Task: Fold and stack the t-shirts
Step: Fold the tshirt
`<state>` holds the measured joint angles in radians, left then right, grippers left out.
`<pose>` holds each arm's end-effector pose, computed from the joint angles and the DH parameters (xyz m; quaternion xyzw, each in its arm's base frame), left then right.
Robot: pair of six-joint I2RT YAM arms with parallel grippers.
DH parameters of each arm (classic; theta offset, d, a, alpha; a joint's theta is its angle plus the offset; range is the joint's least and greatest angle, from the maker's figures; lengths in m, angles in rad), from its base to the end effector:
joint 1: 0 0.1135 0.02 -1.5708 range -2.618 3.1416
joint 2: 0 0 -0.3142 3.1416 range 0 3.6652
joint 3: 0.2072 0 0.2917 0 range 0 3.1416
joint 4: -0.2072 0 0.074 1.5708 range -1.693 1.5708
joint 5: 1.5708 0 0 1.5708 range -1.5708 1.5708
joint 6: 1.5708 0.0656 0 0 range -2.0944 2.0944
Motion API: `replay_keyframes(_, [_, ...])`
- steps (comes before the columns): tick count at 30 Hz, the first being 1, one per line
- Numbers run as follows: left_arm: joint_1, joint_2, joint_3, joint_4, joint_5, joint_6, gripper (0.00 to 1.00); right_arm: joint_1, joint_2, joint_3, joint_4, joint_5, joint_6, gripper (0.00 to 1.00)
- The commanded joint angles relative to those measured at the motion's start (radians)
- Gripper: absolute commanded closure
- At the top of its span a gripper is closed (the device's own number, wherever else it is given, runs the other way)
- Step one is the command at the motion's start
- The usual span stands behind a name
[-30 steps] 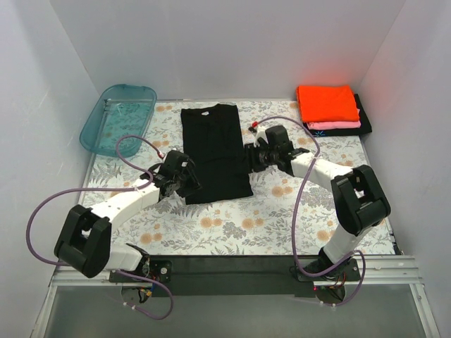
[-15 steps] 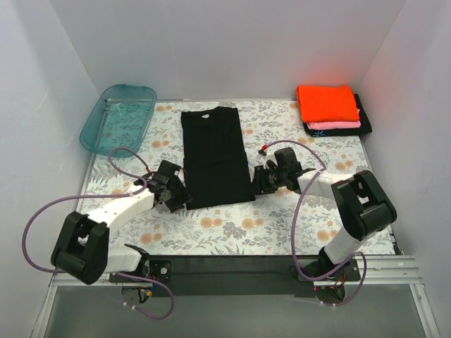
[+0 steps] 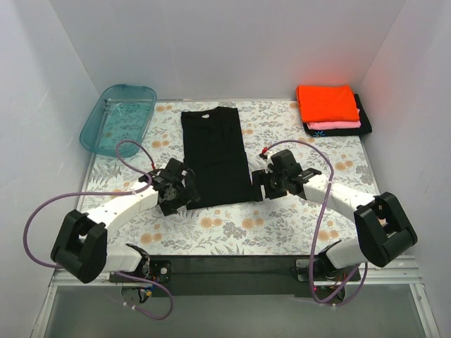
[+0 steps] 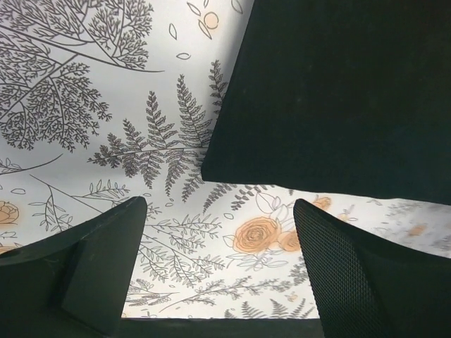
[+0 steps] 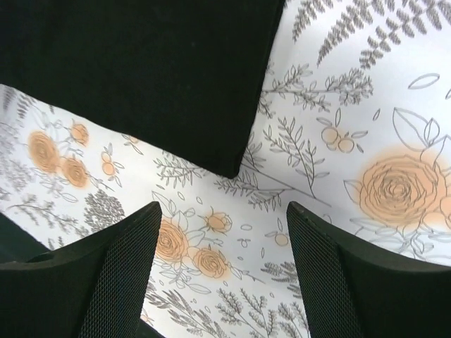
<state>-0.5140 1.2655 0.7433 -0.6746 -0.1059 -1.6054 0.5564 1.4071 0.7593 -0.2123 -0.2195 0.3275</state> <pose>0.2244 -0.1187 0.1932 -0.5177 0.8336 -0.1365 0.1362 0.2665 0.1825 0.1945 -0.1443 0.9214 0.2407 0.2687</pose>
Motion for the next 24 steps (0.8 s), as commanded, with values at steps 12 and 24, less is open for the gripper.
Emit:
replay_keyframes(12, [-0.043, 0.184, 0.105, -0.011, -0.1, 0.05, 0.44, 0.1, 0.069, 0.12, -0.122, 0.2, 0.03, 0.29])
replay_keyframes(24, [-0.061, 0.265, 0.071, 0.021, -0.081, 0.059, 0.45, 0.131, 0.124, 0.147, -0.124, 0.215, 0.048, 0.34])
